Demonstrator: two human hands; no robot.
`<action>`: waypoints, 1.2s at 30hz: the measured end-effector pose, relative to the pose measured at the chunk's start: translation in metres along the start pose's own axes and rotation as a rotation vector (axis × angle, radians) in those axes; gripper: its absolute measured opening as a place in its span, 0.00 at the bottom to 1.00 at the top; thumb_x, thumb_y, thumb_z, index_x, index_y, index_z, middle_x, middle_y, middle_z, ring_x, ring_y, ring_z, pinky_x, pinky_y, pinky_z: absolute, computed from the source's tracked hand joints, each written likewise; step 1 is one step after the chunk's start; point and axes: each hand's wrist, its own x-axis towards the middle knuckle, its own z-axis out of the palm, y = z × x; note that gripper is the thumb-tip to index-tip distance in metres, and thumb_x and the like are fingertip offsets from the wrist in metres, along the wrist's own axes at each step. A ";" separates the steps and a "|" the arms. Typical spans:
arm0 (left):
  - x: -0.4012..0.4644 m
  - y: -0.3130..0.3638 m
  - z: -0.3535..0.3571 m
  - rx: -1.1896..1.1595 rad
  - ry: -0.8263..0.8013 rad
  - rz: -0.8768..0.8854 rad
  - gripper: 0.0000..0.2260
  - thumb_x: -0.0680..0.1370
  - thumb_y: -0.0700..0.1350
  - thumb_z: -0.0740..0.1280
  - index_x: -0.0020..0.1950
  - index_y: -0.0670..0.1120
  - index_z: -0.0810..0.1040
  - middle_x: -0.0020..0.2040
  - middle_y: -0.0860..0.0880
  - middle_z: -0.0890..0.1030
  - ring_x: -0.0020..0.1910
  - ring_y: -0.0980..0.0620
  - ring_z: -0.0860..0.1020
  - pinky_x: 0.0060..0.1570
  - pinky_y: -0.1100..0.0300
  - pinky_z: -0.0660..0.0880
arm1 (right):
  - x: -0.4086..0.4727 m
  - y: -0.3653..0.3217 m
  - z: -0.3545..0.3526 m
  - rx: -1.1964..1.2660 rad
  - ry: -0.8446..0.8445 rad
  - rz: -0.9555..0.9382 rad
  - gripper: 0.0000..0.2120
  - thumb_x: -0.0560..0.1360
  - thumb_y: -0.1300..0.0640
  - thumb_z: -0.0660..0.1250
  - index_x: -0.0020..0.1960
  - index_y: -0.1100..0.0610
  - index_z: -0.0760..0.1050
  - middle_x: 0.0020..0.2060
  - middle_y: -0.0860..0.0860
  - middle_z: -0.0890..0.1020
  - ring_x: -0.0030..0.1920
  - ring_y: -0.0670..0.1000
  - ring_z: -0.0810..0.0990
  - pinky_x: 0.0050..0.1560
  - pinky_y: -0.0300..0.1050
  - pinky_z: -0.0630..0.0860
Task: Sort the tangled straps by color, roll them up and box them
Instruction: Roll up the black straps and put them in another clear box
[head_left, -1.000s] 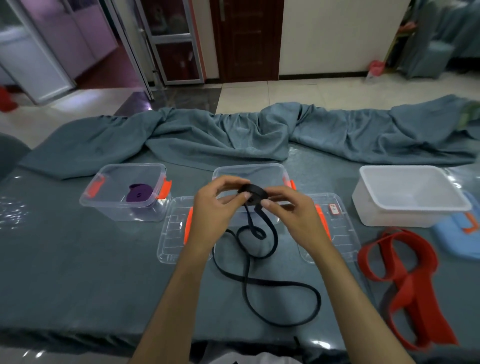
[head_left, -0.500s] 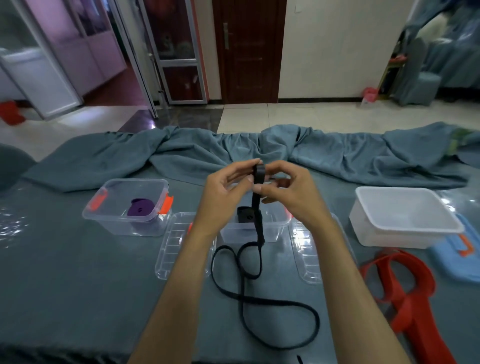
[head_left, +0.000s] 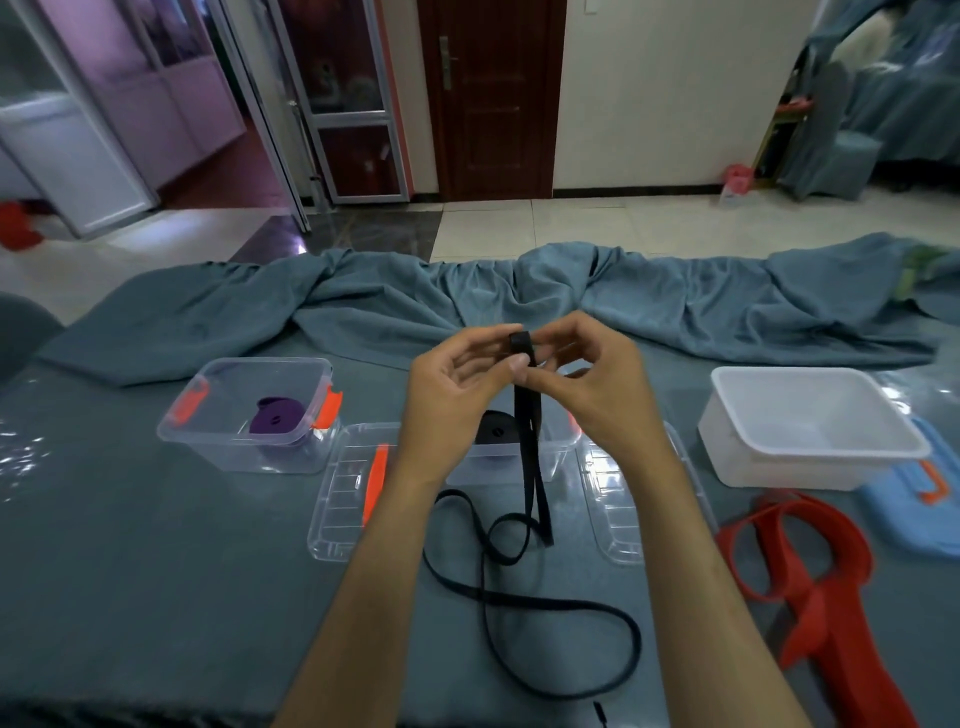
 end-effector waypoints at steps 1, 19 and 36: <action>0.000 -0.001 0.000 0.001 0.018 0.004 0.13 0.78 0.39 0.76 0.62 0.48 0.85 0.56 0.49 0.88 0.58 0.50 0.86 0.58 0.63 0.80 | 0.000 0.000 -0.001 0.013 -0.024 0.005 0.14 0.71 0.50 0.83 0.53 0.44 0.81 0.44 0.44 0.85 0.45 0.45 0.84 0.44 0.35 0.79; 0.009 -0.016 -0.007 0.045 -0.010 -0.041 0.16 0.81 0.43 0.73 0.69 0.50 0.83 0.62 0.50 0.86 0.62 0.50 0.84 0.64 0.57 0.80 | 0.017 -0.014 0.005 0.142 0.062 0.005 0.07 0.77 0.58 0.77 0.55 0.55 0.85 0.45 0.51 0.88 0.43 0.50 0.89 0.42 0.50 0.87; 0.020 -0.020 -0.020 0.297 -0.040 -0.077 0.23 0.84 0.46 0.69 0.76 0.66 0.71 0.63 0.62 0.82 0.59 0.56 0.83 0.59 0.56 0.82 | 0.035 -0.010 0.010 0.103 0.064 0.026 0.08 0.76 0.57 0.79 0.54 0.53 0.84 0.48 0.47 0.87 0.46 0.46 0.87 0.45 0.39 0.83</action>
